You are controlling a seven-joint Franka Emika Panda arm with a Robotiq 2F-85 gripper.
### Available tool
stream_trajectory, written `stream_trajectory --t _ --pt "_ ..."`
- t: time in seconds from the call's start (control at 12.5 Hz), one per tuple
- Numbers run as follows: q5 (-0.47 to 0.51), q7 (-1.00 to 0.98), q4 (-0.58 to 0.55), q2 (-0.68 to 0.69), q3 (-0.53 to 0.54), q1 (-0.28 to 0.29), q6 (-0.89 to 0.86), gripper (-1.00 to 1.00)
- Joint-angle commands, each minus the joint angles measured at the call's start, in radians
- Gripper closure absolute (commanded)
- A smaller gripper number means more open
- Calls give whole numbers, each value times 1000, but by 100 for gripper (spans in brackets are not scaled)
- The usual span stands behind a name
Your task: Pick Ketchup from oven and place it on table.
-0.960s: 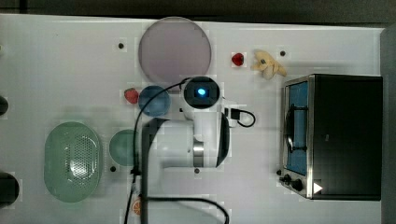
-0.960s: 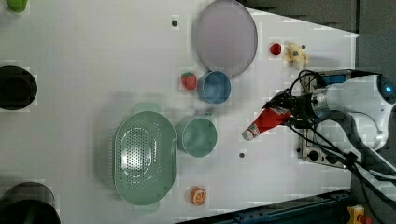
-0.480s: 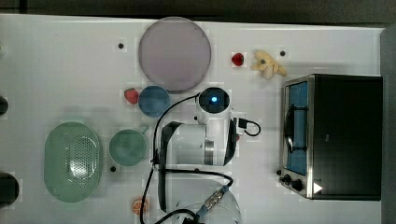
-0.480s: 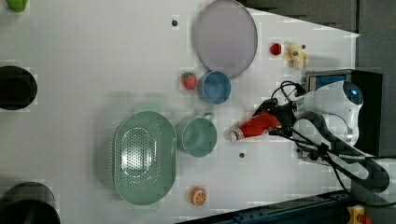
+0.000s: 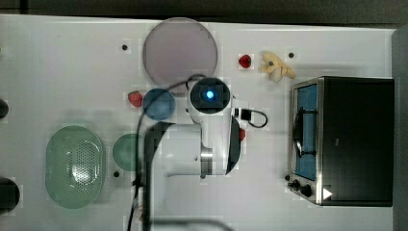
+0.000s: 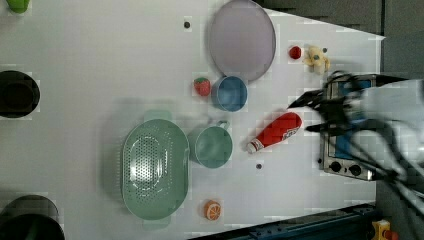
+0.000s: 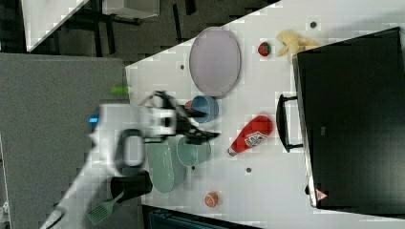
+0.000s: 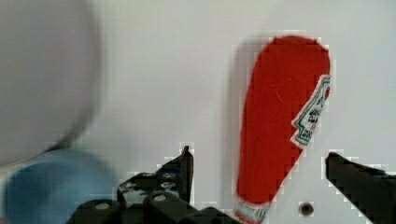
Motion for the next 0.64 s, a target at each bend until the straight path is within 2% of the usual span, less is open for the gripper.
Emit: stream_trajectory --t 0.08,0.4,0.64 --pt "20 74 182 -165 -16 -5 -126 -100" --pt "8 72 426 -221 -12 -6 -410 -100" --pt "8 72 527 -223 -12 -7 -595 -100"
